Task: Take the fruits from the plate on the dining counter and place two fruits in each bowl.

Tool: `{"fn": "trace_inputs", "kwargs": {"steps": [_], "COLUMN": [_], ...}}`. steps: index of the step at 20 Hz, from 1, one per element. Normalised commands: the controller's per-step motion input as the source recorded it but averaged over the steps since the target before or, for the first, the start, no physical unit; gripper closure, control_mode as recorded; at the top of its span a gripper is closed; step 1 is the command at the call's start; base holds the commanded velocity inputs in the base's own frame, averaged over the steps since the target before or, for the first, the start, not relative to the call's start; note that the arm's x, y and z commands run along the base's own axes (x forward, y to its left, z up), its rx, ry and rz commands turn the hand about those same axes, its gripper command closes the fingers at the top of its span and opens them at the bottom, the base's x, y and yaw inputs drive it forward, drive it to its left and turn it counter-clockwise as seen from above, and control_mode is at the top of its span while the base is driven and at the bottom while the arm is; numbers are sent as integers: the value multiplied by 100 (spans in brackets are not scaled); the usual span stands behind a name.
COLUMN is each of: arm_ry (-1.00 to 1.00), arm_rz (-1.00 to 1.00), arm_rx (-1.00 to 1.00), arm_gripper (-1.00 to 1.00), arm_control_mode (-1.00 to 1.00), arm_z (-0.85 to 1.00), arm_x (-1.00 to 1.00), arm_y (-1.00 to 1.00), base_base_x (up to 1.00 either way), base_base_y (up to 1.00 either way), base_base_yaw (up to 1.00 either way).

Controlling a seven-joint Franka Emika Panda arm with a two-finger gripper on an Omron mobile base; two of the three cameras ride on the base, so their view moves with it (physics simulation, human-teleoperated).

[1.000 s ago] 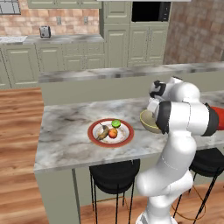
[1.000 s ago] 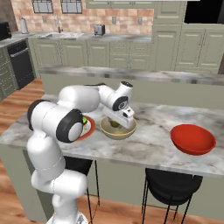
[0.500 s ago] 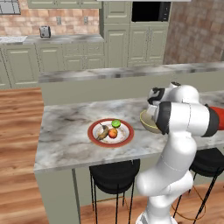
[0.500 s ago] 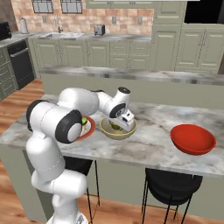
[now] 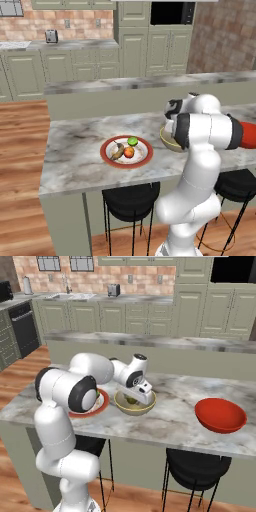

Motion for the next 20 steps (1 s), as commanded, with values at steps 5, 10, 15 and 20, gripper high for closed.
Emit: {"fn": "trace_inputs", "kwargs": {"steps": [5, 10, 15, 20], "arm_ry": [0, 0, 0, -2], "arm_rz": [1, 0, 2, 3], "arm_rx": [0, 0, 0, 0], "arm_gripper": [-100, -100, -100, -100], "arm_control_mode": [-100, -100, -100, -100], "arm_z": [-10, 1, 18, 69], "arm_x": [1, 2, 0, -11], "arm_y": [0, 0, 0, 6], "base_base_x": [0, 0, 0, 0], "base_base_y": [0, 0, 0, 0], "base_base_yaw": [0, 0, 0, 0]}}
